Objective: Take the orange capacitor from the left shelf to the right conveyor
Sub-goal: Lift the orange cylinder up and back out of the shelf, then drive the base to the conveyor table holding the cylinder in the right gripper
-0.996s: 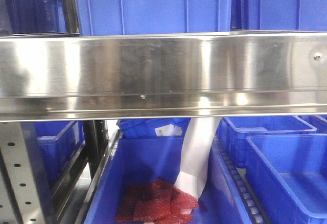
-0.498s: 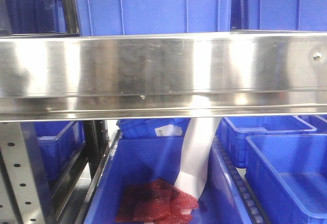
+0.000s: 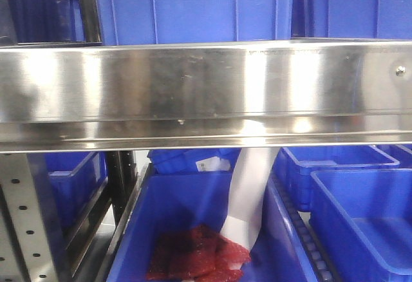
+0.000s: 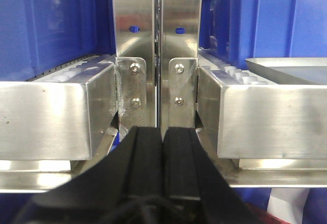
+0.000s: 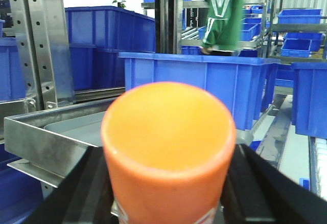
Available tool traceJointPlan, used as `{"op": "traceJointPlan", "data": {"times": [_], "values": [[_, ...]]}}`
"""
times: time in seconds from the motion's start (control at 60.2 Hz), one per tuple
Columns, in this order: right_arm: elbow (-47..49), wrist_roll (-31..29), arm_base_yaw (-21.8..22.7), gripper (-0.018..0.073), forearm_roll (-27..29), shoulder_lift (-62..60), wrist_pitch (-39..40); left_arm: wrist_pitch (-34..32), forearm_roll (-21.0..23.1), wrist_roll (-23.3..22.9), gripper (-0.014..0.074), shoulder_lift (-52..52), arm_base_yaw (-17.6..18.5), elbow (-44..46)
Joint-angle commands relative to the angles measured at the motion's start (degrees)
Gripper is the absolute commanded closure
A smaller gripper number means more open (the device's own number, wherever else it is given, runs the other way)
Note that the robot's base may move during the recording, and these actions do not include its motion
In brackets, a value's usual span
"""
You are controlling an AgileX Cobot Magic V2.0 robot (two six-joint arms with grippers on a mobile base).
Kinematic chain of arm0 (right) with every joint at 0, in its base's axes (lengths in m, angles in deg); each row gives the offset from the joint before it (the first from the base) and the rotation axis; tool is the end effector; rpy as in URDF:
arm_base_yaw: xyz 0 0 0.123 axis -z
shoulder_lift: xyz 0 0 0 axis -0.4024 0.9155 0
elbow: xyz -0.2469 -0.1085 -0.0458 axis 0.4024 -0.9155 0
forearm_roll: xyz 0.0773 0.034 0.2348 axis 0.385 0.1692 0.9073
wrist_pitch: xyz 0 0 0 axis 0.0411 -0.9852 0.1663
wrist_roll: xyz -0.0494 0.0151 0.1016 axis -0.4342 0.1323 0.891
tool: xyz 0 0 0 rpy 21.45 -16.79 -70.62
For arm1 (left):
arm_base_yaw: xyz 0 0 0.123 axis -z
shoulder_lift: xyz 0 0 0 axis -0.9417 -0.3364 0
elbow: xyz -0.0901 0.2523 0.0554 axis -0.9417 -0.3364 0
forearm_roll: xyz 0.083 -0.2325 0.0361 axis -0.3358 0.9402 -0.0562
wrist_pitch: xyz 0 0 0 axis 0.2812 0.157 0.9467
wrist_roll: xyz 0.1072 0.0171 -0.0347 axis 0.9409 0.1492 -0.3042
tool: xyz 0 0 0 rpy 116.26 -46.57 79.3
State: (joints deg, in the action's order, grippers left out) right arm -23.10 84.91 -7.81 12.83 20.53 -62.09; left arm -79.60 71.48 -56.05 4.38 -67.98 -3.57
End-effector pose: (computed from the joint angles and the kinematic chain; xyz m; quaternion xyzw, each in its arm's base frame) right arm 0.0599 0.0310 0.3022 -0.1472 0.6390 0.2092 0.7254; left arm 0.0887 -0.0037 0.2027 0.0142 0.6898 -0.0150 0.7237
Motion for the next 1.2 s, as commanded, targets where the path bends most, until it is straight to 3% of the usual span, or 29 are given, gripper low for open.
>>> {"op": "traceJointPlan", "data": {"times": [0.0,1.179], "values": [[1.47,-0.45,-0.07,0.051,-0.9,1.18,5.87,-4.5,0.34,0.0,0.0701,0.68,0.23,0.33],[1.47,-0.45,-0.07,0.051,-0.9,1.18,5.87,-4.5,0.34,0.0,0.0701,0.68,0.23,0.33]]}}
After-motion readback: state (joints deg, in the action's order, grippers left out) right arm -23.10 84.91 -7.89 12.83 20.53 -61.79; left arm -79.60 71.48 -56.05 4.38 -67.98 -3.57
